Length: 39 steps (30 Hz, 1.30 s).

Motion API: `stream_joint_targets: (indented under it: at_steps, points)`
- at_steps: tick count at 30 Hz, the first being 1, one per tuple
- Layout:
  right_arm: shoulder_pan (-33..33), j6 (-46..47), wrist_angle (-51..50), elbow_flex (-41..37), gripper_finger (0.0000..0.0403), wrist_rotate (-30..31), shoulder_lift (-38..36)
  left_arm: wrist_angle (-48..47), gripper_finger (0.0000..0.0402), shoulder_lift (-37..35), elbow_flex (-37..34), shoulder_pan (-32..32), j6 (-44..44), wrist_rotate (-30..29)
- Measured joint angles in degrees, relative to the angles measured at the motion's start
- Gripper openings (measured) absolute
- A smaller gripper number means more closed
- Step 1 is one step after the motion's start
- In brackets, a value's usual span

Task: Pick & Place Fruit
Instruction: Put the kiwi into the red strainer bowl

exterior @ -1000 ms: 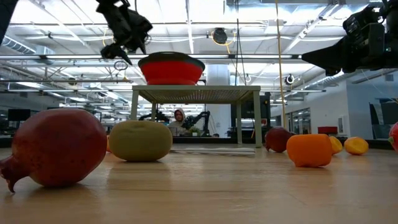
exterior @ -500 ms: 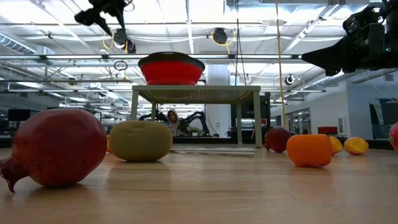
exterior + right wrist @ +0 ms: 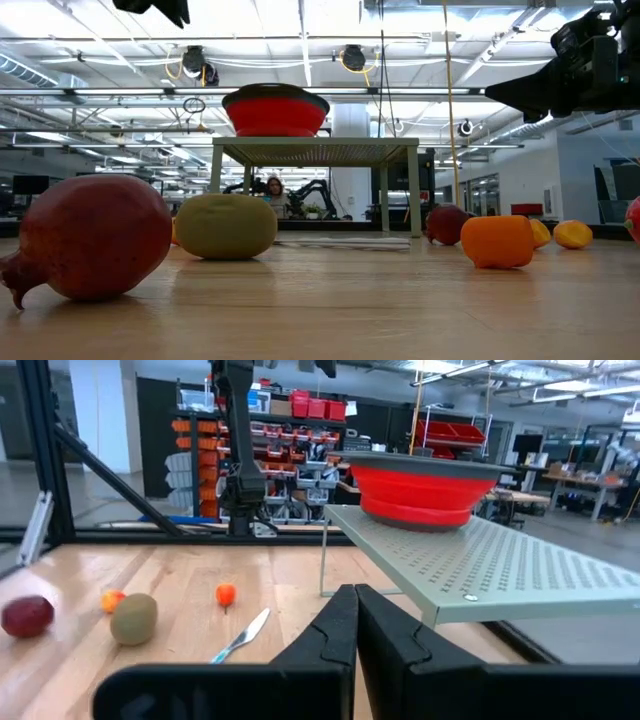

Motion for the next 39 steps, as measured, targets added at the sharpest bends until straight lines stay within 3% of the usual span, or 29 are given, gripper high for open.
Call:
stream_joint_targets:
  at_steps: [4, 15, 23, 33, 39]
  points:
    - [0.0, 3.7, 0.0, 0.0, 0.0, -0.1, 0.0, 1.4, 0.0007, 0.0, 0.0, -2.9, -0.4, -1.7]
    - [0.0, 8.5, 0.0, 0.0, 0.0, -0.2, 0.0, 9.5, 0.0006, 0.0, -0.1, -18.2, 0.2, -7.3]
    - [0.0, 10.7, 0.0, 0.0, 0.0, -0.2, 0.0, 15.1, 0.0003, 0.0, -4.7, -30.1, 0.1, -12.9]
    - [0.0, 10.7, 0.0, 0.0, 0.0, -0.4, 0.0, 21.1, 0.0001, -3.2, -12.5, -32.7, 0.2, -12.1]
    - [0.0, 10.6, 0.1, 0.0, 0.0, -0.4, 0.0, 31.7, 0.0001, -11.0, -24.3, -34.2, -0.9, -11.7]
